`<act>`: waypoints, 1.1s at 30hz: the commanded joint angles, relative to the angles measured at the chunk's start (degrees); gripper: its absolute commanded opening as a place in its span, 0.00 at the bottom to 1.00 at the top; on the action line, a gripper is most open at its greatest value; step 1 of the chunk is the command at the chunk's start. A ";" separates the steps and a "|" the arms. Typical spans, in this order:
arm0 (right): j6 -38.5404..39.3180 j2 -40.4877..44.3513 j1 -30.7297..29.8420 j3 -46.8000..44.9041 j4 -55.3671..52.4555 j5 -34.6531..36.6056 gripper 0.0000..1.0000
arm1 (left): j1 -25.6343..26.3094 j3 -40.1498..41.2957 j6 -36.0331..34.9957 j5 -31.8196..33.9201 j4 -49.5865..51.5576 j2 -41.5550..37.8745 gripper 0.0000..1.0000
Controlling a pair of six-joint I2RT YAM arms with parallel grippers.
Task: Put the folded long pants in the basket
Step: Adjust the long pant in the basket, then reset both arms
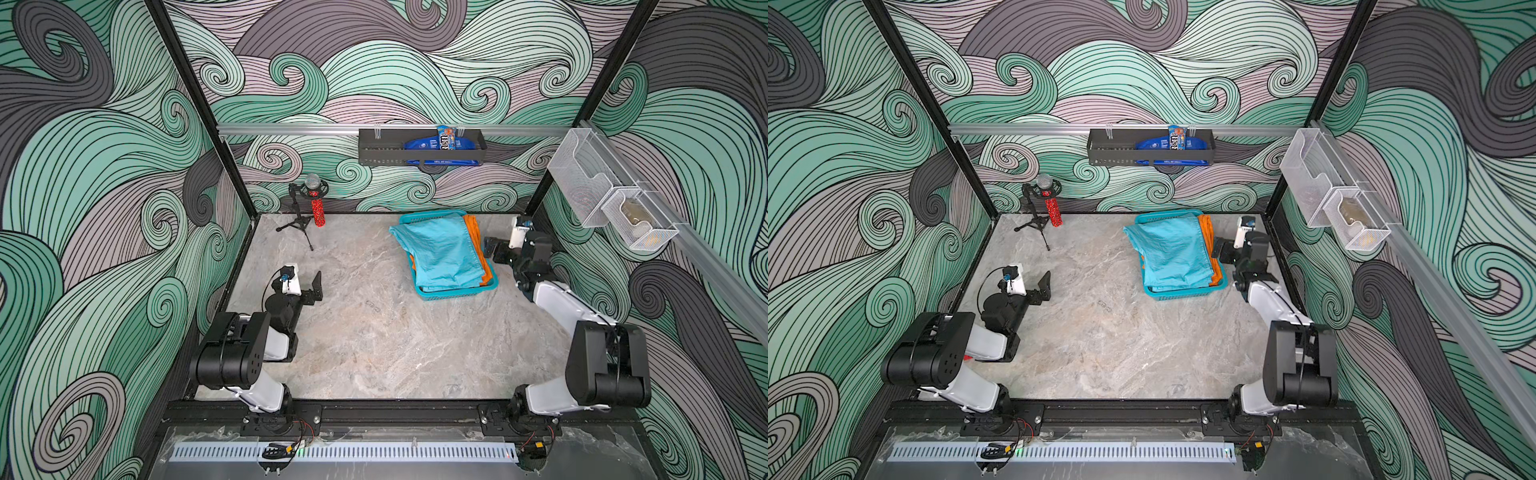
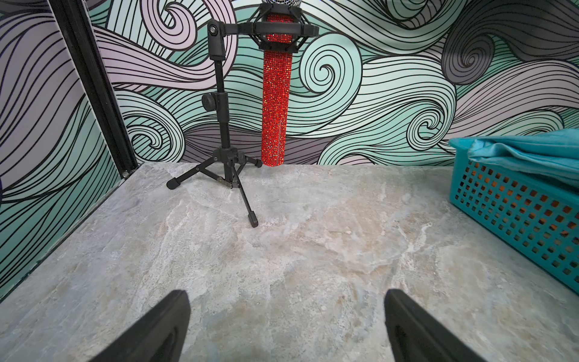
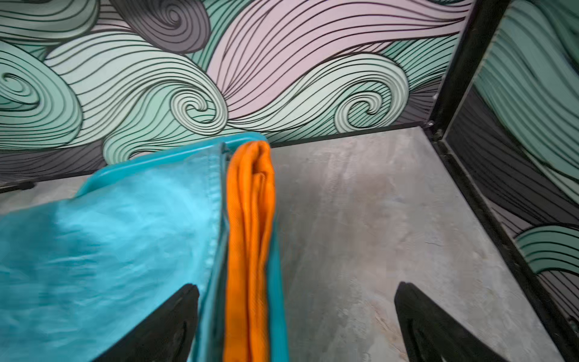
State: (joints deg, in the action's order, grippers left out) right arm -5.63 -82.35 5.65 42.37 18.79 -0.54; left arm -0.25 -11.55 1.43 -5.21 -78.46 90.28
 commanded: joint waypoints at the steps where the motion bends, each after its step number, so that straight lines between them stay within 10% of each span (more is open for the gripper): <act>1: 3.92 2.55 0.05 -11.66 17.37 2.76 1.00 | -0.01 -0.23 -0.92 -0.76 -1.64 0.45 0.99; 10: 3.77 -7.38 -0.02 -32.47 64.85 -0.16 1.00 | -0.01 -0.14 -0.90 -0.76 -1.77 0.37 0.99; 33: 5.67 -6.77 -1.69 -30.37 59.49 0.61 1.00 | -0.01 -0.14 -0.90 -0.73 -1.71 0.33 0.99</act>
